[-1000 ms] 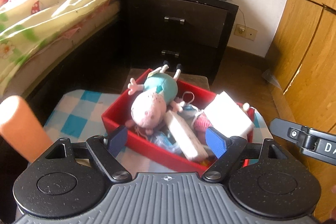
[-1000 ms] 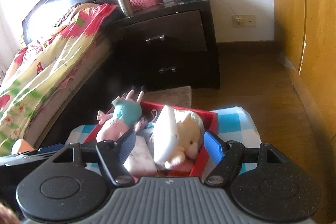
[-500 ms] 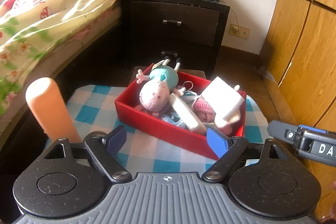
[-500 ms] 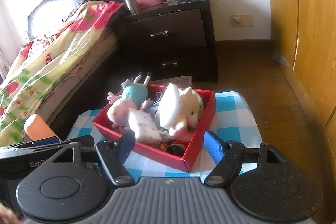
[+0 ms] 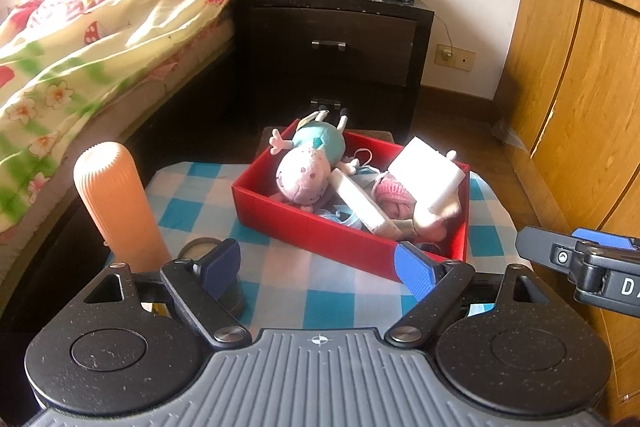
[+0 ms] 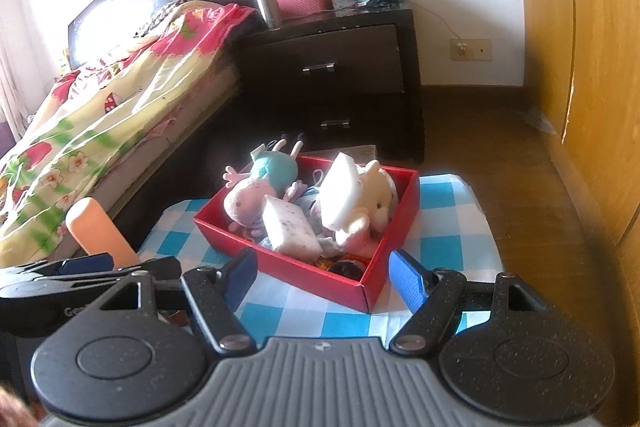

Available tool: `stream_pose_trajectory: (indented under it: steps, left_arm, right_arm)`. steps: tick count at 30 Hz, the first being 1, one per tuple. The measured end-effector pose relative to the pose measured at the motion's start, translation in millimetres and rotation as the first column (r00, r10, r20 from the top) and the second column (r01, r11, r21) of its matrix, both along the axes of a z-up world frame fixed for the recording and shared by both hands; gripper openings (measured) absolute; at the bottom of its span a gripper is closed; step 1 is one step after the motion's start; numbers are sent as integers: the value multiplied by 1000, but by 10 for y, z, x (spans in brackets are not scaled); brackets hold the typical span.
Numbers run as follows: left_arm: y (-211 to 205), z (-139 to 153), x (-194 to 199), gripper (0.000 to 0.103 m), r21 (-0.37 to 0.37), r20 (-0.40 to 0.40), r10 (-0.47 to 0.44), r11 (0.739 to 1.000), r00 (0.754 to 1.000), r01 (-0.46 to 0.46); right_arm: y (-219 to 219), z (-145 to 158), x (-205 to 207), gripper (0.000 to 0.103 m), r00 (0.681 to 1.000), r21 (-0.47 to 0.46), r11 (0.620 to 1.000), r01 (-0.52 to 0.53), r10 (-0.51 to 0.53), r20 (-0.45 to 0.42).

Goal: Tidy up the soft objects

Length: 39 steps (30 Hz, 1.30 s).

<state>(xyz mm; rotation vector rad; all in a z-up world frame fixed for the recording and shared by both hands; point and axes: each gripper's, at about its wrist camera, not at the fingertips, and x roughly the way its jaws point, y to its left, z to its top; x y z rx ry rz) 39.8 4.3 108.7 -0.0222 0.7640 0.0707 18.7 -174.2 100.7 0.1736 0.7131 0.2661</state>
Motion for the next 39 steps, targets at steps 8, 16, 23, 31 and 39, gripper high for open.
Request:
stream_pose_trajectory:
  steps: [8, 16, 23, 31, 39]
  left_arm:
    - [-39, 3, -67, 83, -10, 6, -12, 1000, 1000, 12]
    - [-47, -17, -66, 84, -9, 2, -8, 1000, 1000, 8]
    - [-59, -35, -67, 84, -16, -3, -11, 1000, 1000, 11]
    - [-59, -28, -62, 86, -32, -4, -6, 999, 1000, 6]
    - [-115, -19, -77, 86, -25, 3, -9, 1000, 1000, 9]
  right_arm:
    - [-10, 0, -84, 52, 1000, -5, 1000, 7, -7, 12]
    - [-26, 5, -92, 52, 999, -15, 1000, 23, -23, 25]
    - [6, -28, -92, 52, 999, -24, 999, 28, -27, 22]
    - [21, -44, -93, 52, 999, -31, 999, 33, -32, 27]
    - [21, -46, -99, 52, 998, -28, 999, 45, -44, 34]
